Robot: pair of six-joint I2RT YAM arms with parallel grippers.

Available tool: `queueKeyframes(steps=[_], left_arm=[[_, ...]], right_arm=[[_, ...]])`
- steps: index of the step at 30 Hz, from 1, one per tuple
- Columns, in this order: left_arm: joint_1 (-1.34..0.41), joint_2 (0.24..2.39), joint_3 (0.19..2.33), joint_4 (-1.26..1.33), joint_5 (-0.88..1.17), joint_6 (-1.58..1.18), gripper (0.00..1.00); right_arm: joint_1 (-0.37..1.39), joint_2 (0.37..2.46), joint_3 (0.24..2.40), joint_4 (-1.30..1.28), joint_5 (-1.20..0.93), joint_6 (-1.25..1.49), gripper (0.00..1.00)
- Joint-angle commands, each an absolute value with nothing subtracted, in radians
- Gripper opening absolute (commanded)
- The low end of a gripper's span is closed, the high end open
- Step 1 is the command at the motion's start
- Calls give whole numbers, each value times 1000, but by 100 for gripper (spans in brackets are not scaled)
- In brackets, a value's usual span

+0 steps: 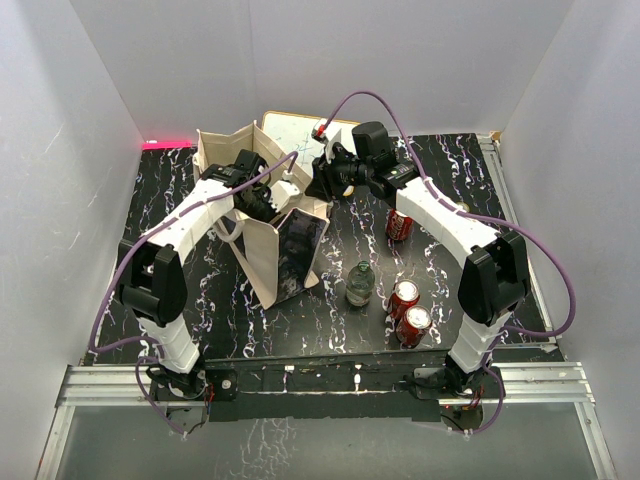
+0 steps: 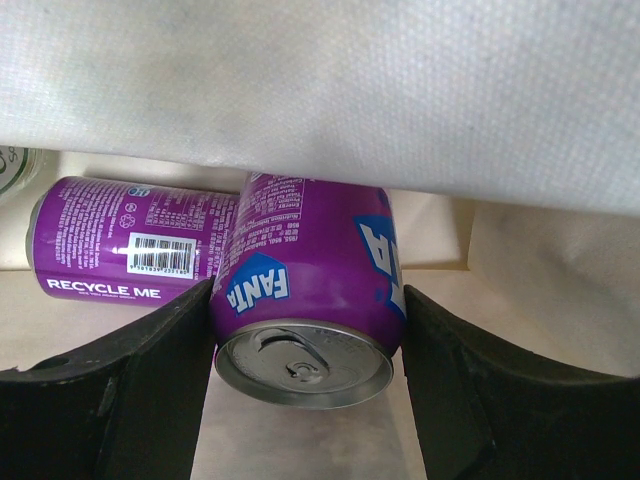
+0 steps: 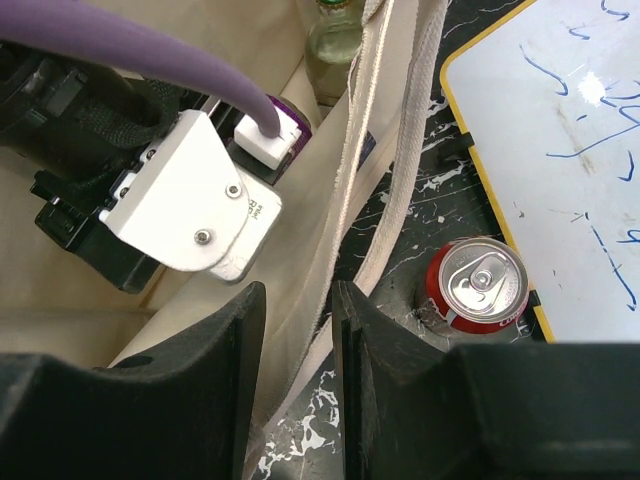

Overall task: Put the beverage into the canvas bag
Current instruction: Place the drink in the canvas bag.

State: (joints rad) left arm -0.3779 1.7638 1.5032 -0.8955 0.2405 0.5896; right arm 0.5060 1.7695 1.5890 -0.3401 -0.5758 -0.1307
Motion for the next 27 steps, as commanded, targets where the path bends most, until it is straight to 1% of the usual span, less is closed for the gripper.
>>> queueKeyframes(steps=[1,6,11,14,16,18,27], left_arm=[[-372,1738,1474,-893,238,606,3],[-371,1716,1426,-875,229,612,17],[-372,1695,1423,-885,232,626,32],[-371,1693,1452,-900,252,609,42],[-371,1694,1479,-913,264,595,52],[-371,1695,1503,-923,265,582,60],[-370,1681,1614,-957,256,525,86]], right_arm=[[506,1727,1606,-328,-574,-149,35],[506,1731,1614,-339,-570,-154,35],[506,1736,1623,-347,-570,-156,35],[507,1740,1628,-345,-572,-155,35],[507,1740,1630,-345,-574,-153,35],[509,1740,1631,-343,-576,-152,35],[514,1740,1633,-346,-590,-162,35]])
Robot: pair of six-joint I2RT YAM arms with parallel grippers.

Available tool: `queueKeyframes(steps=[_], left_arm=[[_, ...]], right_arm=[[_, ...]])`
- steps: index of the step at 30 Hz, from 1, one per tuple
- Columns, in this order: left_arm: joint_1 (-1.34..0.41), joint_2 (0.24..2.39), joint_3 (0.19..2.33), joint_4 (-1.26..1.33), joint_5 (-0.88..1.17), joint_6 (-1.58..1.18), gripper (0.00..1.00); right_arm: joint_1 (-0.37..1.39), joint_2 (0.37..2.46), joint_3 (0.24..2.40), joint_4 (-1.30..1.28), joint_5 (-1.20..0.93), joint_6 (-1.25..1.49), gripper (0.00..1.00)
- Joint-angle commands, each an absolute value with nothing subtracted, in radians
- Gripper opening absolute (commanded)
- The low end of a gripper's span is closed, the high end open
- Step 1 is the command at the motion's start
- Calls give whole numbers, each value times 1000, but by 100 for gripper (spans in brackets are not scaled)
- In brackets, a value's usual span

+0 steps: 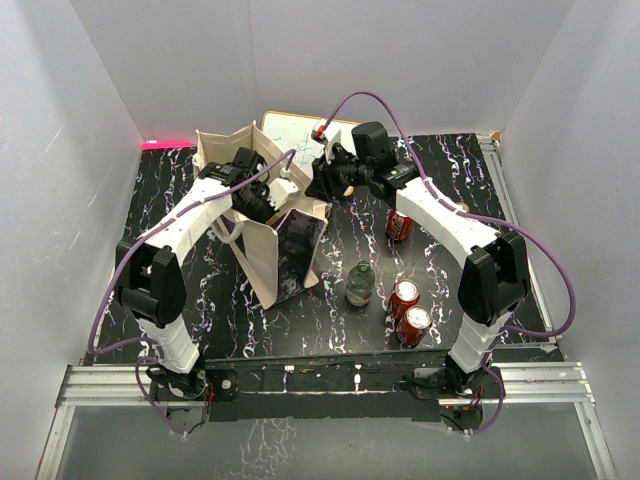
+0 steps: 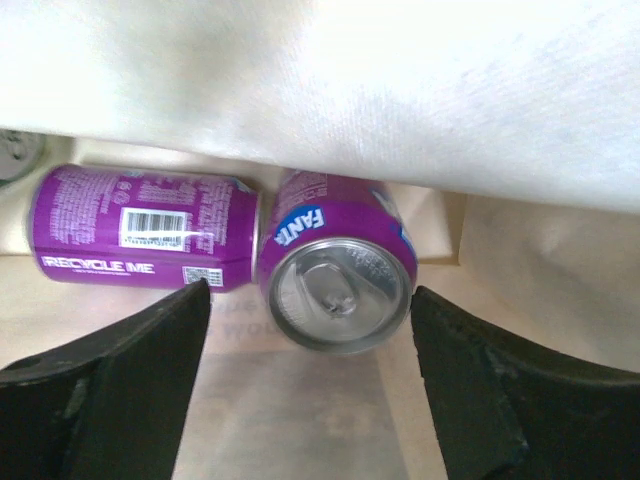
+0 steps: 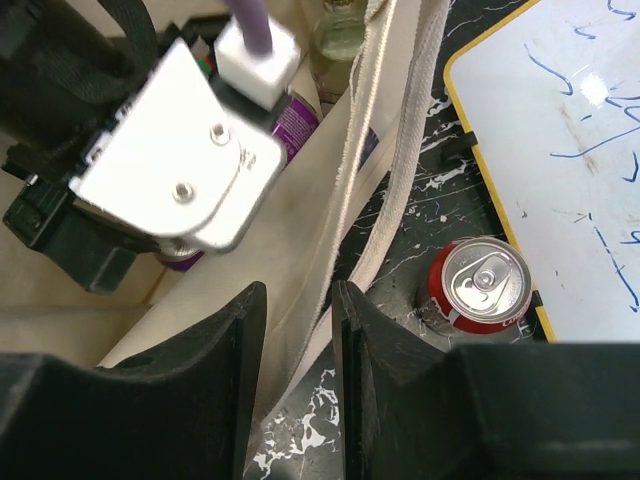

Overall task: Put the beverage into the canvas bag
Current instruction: Place the drink in the canvas bag.

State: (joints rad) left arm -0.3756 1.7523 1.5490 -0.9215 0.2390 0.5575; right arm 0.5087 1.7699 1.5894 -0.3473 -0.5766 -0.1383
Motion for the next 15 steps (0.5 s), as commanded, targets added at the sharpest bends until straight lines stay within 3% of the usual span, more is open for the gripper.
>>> queueKeyframes(steps=[1,15], left_arm=[[-370,1677,1623,-960,255,522,89],[-289,1556,1713,-952,326,484,92]], right_arm=[[514,1740,1634,-347,-593,-166,35],[527,1740,1637,-374,-634,-205,35]])
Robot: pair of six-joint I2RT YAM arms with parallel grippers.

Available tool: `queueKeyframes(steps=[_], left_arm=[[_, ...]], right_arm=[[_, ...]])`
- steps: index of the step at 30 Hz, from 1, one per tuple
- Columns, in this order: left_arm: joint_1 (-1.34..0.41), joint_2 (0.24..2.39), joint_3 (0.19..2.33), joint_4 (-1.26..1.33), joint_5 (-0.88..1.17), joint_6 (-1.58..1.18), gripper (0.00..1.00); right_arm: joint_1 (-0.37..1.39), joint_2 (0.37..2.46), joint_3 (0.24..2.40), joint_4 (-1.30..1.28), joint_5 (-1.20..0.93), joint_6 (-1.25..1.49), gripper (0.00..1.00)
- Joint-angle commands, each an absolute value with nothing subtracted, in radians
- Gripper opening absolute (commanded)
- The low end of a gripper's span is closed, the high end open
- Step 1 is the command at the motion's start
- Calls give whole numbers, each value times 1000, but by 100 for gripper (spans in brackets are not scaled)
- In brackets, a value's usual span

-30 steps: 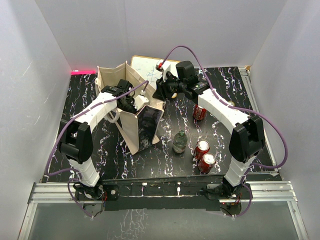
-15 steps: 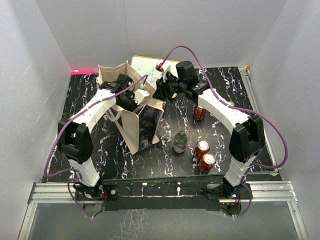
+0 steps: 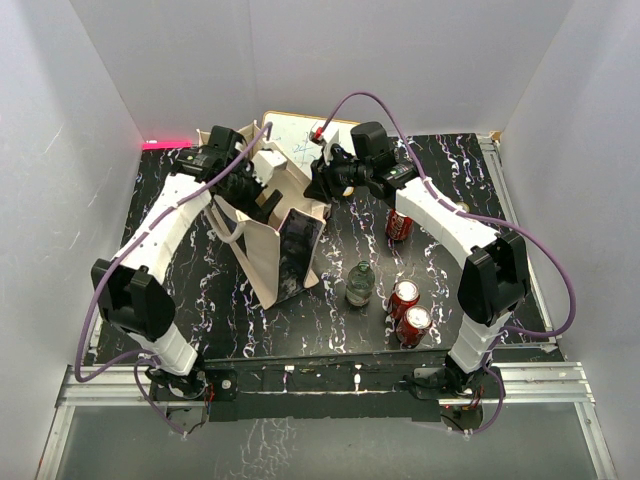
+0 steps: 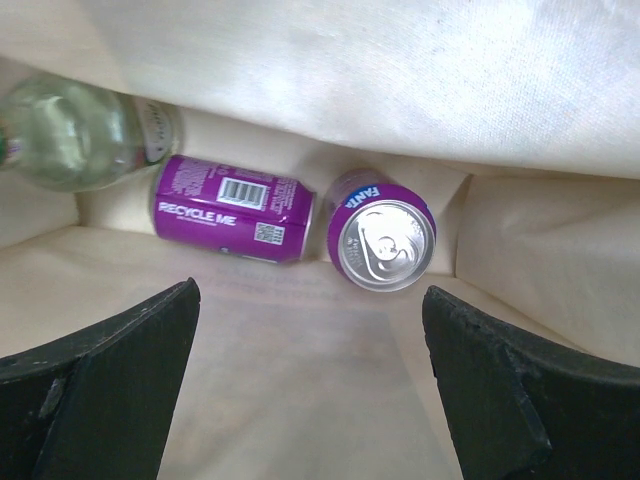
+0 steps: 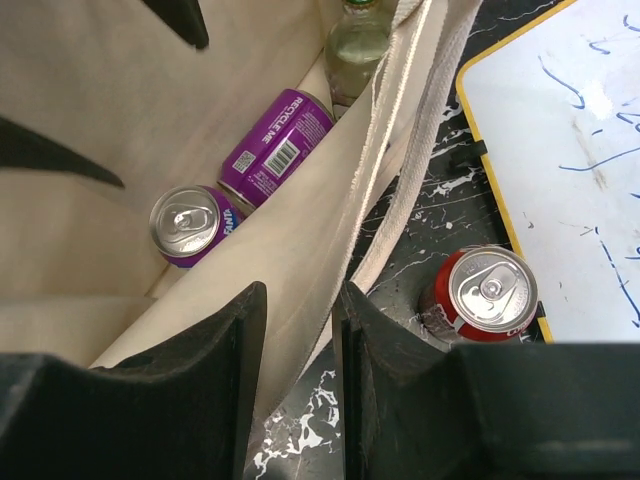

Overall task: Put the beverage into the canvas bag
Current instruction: Place the drink in the canvas bag.

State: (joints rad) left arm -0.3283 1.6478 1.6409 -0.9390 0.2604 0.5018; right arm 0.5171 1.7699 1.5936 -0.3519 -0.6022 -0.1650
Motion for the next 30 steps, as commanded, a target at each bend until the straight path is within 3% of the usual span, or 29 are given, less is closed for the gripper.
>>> queueKeyframes(steps=[1,11,30], left_arm=[[-281,1547,1726,-962,343,490,92],[-265,1390,1613,-1188,486,695,91],[-265,1262,1299,-953,380,685,92]], right_arm=[[527,1738,1637,-379,-642,-213,35],[541,1688,1545,-410,-688,-338,35],[543,1693,1381,-400,-694,-491,36]])
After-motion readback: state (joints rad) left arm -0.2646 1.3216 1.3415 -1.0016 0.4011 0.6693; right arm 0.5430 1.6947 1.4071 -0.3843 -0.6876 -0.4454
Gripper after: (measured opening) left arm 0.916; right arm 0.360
